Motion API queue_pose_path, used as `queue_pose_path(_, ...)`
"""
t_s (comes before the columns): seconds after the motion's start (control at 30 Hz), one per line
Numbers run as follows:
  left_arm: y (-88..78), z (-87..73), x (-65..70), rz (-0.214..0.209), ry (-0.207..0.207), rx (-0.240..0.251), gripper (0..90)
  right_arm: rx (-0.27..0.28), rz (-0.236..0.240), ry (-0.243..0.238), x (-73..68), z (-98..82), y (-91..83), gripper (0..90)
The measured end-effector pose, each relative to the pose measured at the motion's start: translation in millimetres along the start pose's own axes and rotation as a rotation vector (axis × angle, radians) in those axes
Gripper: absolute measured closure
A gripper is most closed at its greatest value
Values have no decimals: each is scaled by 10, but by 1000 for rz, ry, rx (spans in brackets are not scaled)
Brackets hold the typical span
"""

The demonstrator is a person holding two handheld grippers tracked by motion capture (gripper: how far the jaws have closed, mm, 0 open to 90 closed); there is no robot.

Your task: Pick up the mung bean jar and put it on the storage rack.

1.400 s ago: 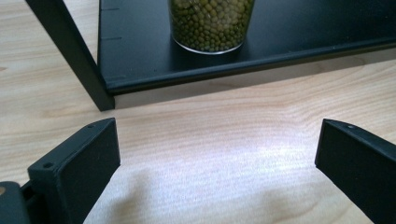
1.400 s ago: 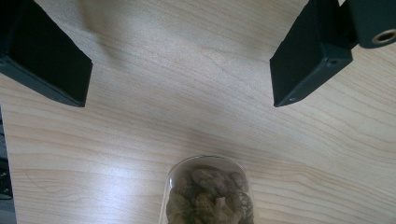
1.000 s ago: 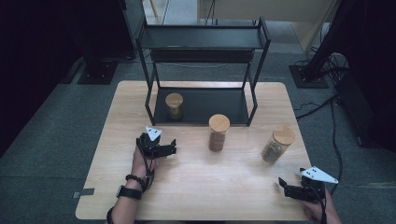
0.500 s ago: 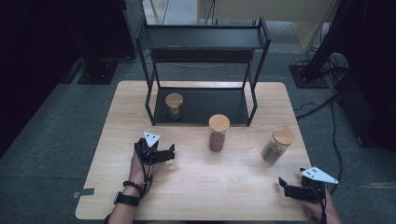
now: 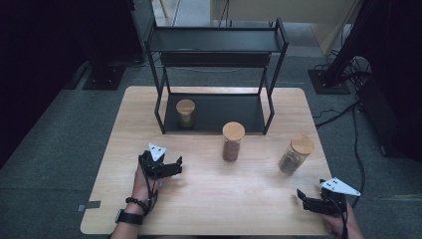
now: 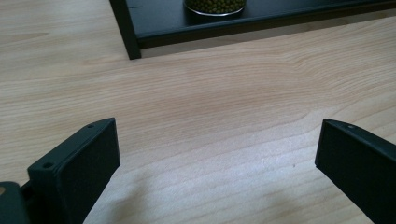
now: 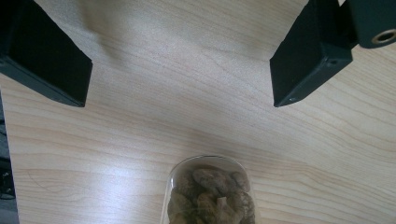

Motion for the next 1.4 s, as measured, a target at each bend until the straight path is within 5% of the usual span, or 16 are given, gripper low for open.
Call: queue_pose_path(1.4,-524,-359,-313,31,-26,10,2,0,-8,9,10,0,-1,52)
Point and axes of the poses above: each handheld gripper's, and its own axes: y roughly forward along the jaws, z roughly out of its top, x roughly to its right, the point moved 8 cm from there along y, roughly forward along the jaws, and after that the axes turned 11 degrees about -z, right-handed, at the moved point
